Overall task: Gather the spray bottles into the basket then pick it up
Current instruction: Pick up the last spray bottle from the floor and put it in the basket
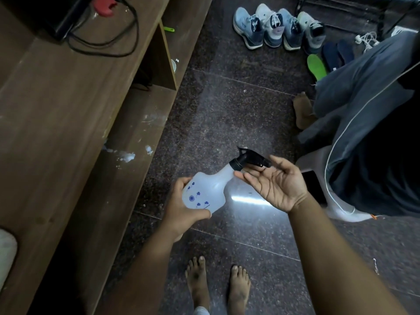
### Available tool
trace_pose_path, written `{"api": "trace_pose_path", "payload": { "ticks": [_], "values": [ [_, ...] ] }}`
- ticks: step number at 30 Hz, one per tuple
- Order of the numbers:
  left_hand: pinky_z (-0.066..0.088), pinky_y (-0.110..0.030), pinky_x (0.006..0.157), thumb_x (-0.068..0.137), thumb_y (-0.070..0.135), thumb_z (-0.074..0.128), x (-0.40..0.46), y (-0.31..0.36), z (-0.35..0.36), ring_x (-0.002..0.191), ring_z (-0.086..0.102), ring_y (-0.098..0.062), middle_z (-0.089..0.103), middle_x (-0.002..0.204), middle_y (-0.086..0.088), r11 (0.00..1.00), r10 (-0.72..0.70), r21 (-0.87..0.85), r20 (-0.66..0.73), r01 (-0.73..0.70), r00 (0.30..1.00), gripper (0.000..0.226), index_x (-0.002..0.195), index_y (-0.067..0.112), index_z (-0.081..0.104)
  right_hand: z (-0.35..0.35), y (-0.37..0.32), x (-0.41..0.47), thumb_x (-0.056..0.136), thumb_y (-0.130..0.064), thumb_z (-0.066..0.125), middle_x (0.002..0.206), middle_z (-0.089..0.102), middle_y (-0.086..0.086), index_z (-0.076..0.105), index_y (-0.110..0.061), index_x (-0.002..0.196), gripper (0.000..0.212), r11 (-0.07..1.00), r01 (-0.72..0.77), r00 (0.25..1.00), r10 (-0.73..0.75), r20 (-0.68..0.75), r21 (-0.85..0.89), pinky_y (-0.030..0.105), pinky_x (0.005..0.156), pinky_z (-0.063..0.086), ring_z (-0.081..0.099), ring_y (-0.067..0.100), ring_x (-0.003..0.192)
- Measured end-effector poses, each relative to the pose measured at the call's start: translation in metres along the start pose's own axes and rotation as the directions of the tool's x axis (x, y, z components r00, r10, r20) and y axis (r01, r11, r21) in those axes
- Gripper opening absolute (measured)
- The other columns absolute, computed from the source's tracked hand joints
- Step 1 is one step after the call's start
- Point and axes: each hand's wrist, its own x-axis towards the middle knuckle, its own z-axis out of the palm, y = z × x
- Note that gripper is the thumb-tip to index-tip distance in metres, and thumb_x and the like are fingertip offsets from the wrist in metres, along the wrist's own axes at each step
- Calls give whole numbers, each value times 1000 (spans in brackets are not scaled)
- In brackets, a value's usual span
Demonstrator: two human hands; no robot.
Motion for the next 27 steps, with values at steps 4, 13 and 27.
{"api": "trace_pose_path", "payload": {
  "ticks": [4, 13, 27],
  "values": [
    [52, -26, 62, 47, 10, 81, -1, 3, 10, 93, 60, -15, 54, 107, 0, 999, -36, -11, 45, 37, 998, 79, 111, 30, 39, 14, 10, 6, 71, 4, 62, 92, 76, 11, 75, -3, 91, 24, 945, 166, 980, -189, -57, -280, 16, 74, 57, 73, 16, 86],
    [43, -20, 65, 51, 17, 84, 3, 9, 31, 99, 50, -13, 38, 118, 4, 982, 16, 190, -84, 0, 996, 86, 126, 29, 43, 32, 33, 45, 73, -14, 80, 64, 46, -4, 55, -11, 74, 25, 631, 253, 798, -565, -211, -733, 25, 61, 44, 47, 16, 67],
    [55, -46, 81, 50, 9, 74, -9, -6, 15, 100, 64, -29, 66, 100, -6, 943, -259, -192, 94, 273, 961, 60, 105, 26, 55, 39, 66, 60, 98, -32, 44, 117, 60, 7, 54, -5, 123, 38, 894, 71, 963, -176, -202, -443, 35, 92, 47, 57, 18, 104]
  ]
}}
